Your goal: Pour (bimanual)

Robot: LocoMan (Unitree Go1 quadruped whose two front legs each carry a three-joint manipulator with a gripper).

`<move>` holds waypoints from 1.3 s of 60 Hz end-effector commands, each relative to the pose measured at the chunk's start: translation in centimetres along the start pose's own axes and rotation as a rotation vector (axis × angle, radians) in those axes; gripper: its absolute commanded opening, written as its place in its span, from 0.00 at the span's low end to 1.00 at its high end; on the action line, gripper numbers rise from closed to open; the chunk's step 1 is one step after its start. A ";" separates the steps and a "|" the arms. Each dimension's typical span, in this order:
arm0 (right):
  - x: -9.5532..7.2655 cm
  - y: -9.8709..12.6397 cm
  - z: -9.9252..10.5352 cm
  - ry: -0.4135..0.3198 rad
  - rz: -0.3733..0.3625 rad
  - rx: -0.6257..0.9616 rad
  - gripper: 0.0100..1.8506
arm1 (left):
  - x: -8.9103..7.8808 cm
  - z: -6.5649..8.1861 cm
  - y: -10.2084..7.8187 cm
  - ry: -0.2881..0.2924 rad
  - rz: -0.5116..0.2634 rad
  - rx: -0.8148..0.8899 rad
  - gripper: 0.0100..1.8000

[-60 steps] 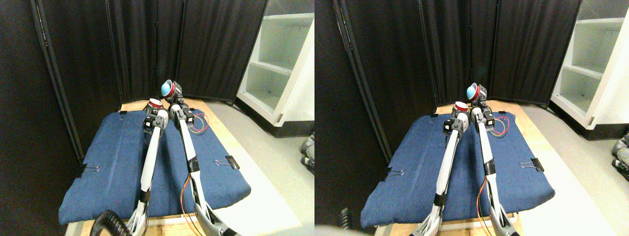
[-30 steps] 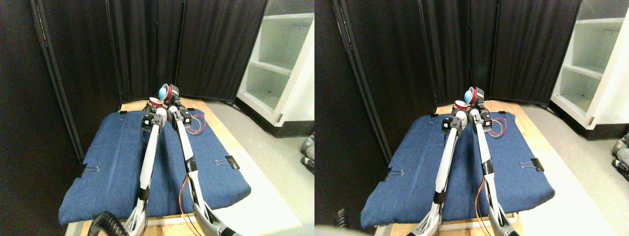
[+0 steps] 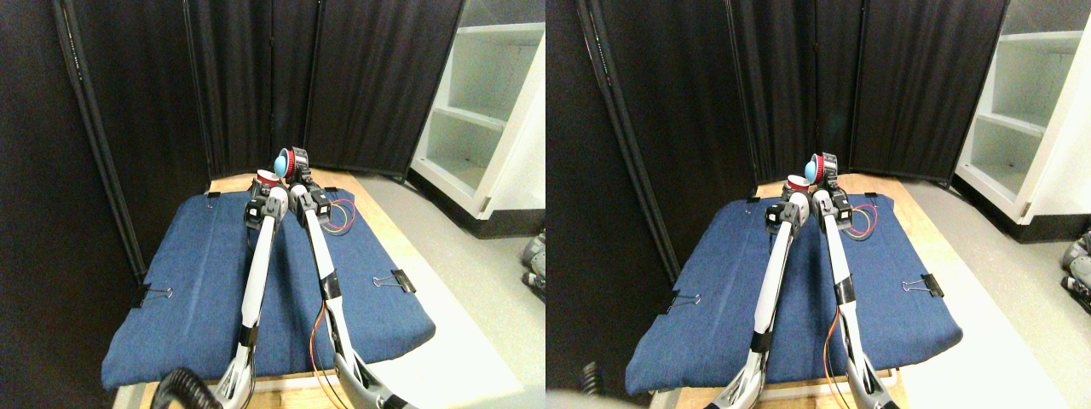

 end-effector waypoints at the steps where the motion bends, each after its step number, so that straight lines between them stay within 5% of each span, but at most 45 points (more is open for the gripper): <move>1: -0.2 1.6 1.4 -0.075 0.058 -0.005 0.00 | 0.2 -0.1 -0.3 -0.003 -0.020 -0.015 0.00; 42: -0.4 2.6 2.2 -0.122 0.145 -0.072 0.00 | 0.2 -0.9 -0.2 -0.003 -0.011 -0.032 0.00; 78: -0.7 3.9 1.3 -0.107 0.233 -0.462 0.00 | -0.3 -0.7 -0.6 0.005 -0.020 -0.031 0.00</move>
